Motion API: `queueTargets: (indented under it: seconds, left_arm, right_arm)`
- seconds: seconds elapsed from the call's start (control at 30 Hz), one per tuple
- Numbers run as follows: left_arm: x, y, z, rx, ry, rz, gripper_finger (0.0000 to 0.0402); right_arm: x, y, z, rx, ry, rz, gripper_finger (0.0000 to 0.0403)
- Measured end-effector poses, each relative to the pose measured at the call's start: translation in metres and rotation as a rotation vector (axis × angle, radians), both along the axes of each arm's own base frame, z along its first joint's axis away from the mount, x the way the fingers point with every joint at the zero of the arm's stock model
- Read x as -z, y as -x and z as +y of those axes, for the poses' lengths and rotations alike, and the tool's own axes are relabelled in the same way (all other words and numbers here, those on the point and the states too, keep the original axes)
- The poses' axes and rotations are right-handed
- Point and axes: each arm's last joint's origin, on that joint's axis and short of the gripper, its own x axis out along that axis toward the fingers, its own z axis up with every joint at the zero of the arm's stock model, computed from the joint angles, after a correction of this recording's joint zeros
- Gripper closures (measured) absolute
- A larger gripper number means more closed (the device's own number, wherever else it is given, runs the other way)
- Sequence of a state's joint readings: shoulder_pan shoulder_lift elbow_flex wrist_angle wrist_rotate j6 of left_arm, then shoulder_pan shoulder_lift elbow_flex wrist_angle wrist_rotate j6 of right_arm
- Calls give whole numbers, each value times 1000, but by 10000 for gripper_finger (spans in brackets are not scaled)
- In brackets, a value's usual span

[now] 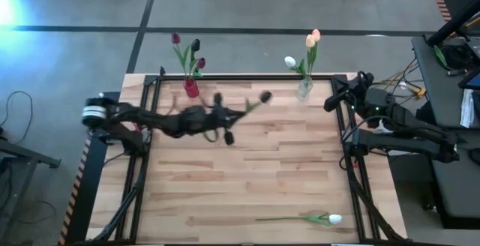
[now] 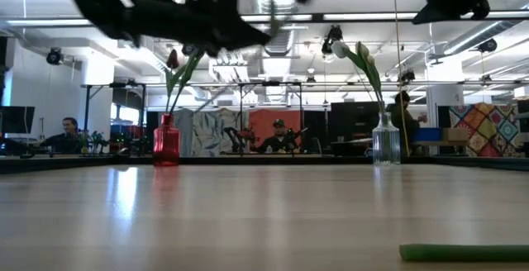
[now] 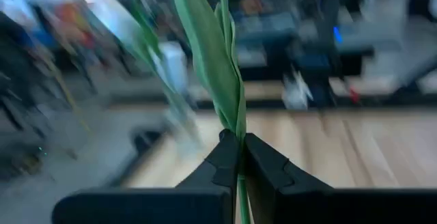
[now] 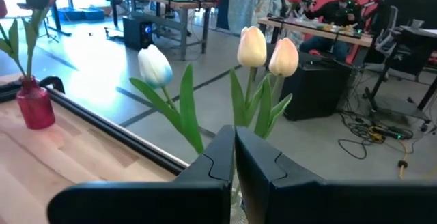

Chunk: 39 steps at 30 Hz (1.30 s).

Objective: Sort flowers into vase by color
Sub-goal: Put the black flower into the red vase

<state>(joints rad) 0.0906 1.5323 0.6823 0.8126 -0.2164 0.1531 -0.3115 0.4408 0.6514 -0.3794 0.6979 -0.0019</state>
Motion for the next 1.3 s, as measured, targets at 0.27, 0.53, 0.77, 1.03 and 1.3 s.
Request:
queueTargets:
  seconds: [0.27,0.53,0.77,1.03,1.3]
  left_arm:
    - [-26,71,-2,-126,-168,-234,401]
    - [-27,118,10,-296,-349,-389,401]
    - [-21,142,28,-446,-502,-438,401]
    - [-25,160,62,-514,-589,-454,401]
    - [-33,173,89,-528,-646,-463,401]
  right_arm:
    - [5,-4,-1,-5,16,-8,394]
    - [10,-16,-2,-135,95,-23,394]
    - [22,-24,-4,-170,126,-29,394]
    - [28,-26,-4,-188,118,-10,394]
    - [27,-26,-4,-194,120,-16,394]
